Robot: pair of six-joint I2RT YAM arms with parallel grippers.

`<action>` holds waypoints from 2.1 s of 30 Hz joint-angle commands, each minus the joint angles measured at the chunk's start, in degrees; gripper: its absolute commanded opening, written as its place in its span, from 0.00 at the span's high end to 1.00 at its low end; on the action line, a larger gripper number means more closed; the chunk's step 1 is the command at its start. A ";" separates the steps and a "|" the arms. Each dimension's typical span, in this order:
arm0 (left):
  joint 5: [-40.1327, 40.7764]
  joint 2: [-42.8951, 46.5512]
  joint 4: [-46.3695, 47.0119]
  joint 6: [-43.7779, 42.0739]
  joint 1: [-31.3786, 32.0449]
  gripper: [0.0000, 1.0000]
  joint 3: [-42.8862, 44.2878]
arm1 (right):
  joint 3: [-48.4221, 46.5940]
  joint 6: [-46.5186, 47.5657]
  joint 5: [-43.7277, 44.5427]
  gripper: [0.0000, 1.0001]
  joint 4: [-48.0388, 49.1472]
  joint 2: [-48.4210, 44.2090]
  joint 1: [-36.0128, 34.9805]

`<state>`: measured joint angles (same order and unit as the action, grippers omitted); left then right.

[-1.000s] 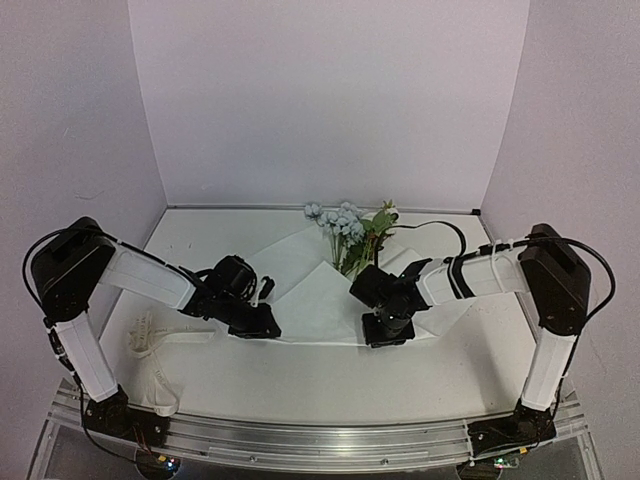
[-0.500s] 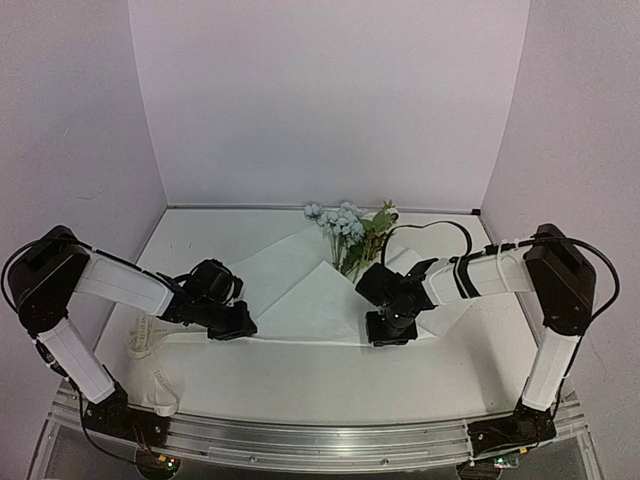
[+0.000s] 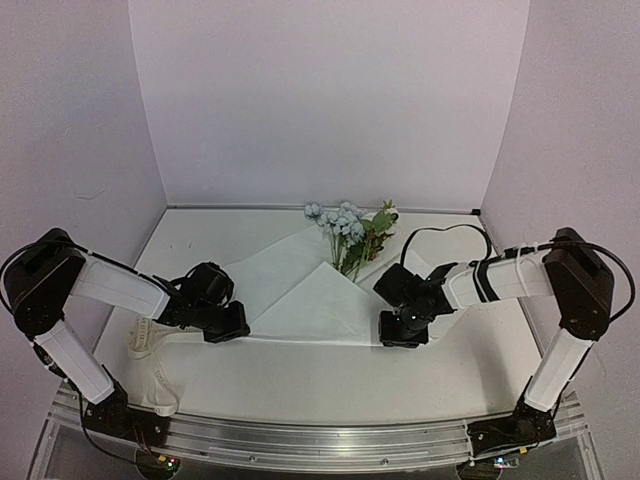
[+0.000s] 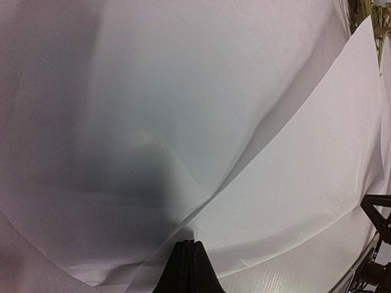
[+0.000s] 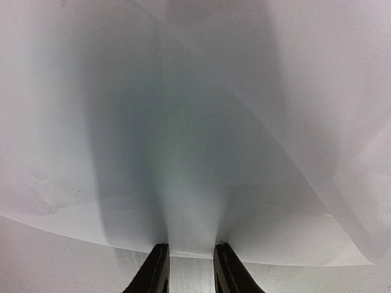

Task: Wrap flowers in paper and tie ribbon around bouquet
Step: Press the fold line of the 1/4-folded wrapping paper, then pick up the one-fourth-folded wrapping paper from the center of the board.

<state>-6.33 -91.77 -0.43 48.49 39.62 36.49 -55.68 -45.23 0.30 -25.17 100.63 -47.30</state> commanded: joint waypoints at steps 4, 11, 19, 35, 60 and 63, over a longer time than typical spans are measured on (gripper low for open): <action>8.25 -3.67 -12.10 0.20 -1.46 1.00 -3.09 | 6.64 -4.17 0.16 0.73 1.61 -8.29 3.39; 7.47 -3.13 -12.49 -0.91 -1.43 1.00 -1.39 | 14.27 -8.23 0.29 0.65 3.71 -15.64 7.33; 6.71 -2.19 -13.79 -3.14 -1.39 1.00 1.63 | 22.91 -15.12 1.92 0.41 13.75 -21.42 8.10; 4.59 -0.96 -14.67 -4.81 -1.38 1.00 3.91 | 36.23 -30.92 11.32 0.47 43.98 -15.24 8.70; 2.46 -0.94 -15.14 -6.20 -0.89 1.00 7.01 | 45.91 -38.75 12.44 0.53 66.22 -9.56 6.26; 2.39 -0.80 -15.13 -6.22 -0.86 1.00 6.99 | 46.36 -37.23 13.20 0.47 66.24 -11.08 5.50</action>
<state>-3.44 -92.01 -13.06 43.24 38.63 42.26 -12.00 -82.89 12.19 48.71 89.92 -40.69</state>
